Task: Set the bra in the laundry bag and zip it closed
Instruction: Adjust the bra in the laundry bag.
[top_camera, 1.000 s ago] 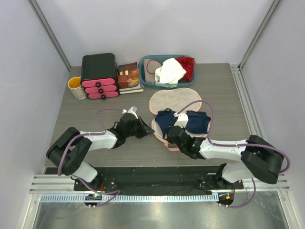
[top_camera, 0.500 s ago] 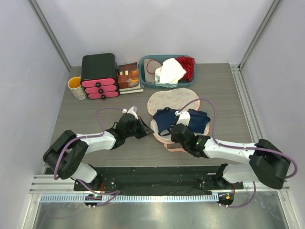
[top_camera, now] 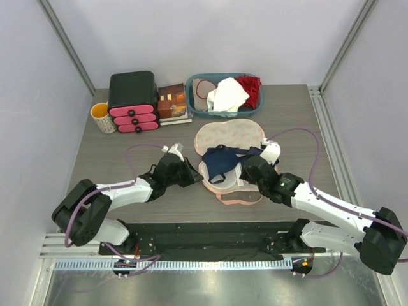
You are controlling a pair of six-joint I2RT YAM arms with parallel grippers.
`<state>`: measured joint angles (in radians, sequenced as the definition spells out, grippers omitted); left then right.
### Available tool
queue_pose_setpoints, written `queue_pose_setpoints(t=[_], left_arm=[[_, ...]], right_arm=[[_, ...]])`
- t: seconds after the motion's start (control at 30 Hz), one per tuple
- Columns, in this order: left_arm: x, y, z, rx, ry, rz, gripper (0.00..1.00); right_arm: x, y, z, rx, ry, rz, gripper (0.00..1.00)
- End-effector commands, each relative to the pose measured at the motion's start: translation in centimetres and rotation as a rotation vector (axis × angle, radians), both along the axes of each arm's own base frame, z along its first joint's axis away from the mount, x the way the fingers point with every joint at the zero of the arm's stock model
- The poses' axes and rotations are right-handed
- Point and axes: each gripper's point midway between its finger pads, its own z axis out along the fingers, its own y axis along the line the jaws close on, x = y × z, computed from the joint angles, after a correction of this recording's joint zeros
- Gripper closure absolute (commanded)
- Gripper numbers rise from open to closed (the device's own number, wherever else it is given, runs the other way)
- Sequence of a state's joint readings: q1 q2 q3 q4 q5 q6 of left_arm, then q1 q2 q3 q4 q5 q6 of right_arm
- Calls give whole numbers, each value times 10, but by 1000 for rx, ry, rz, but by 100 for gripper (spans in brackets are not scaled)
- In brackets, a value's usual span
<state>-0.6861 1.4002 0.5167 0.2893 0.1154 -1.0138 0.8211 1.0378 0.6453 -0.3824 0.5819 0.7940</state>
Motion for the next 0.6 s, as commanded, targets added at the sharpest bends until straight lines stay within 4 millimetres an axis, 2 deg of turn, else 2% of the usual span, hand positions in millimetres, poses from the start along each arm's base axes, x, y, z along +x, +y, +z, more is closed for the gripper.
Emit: queue_pose_setpoints(t=[0.0, 0.03, 0.07, 0.13, 0.2, 0.23, 0.27, 0.3, 0.37, 0.4, 0.47, 0.5, 0.53, 0.57], left_arm=[[-14, 4, -1, 41, -31, -16, 74], [-17, 8, -4, 58, -24, -15, 54], [-15, 12, 3, 64, -50, -1, 48], [-9, 31, 3, 148, -69, 43, 38], [4, 40, 23, 143, -108, 76, 34], [6, 45, 25, 155, -107, 80, 32], [11, 48, 31, 161, -117, 81, 31], [25, 53, 41, 160, -130, 107, 31], [34, 56, 45, 172, -125, 85, 32], [50, 56, 49, 177, -128, 95, 33], [66, 54, 51, 186, -128, 72, 38], [86, 55, 50, 205, -131, 73, 42], [95, 53, 46, 209, -122, 55, 45], [112, 49, 59, 168, -137, 33, 48]], right_arm=[[-9, -40, -7, 35, 69, -184, 37], [-12, -44, -9, 48, 72, -204, 36], [-16, -48, -12, 47, 84, -219, 35], [-19, -54, -8, 76, 76, -260, 34], [-26, -64, -10, 57, 95, -300, 32], [-26, -67, -7, 62, 96, -326, 29], [-30, -72, -10, 39, 113, -333, 27], [-32, -74, -10, 27, 119, -342, 27], [-36, -78, -11, 18, 136, -354, 26], [-37, -78, -12, 22, 138, -355, 26], [-39, -76, -13, 43, 145, -351, 26], [-39, -76, -13, 47, 143, -348, 26], [-40, -75, -12, 54, 141, -346, 26], [-40, -74, -10, 62, 138, -335, 26]])
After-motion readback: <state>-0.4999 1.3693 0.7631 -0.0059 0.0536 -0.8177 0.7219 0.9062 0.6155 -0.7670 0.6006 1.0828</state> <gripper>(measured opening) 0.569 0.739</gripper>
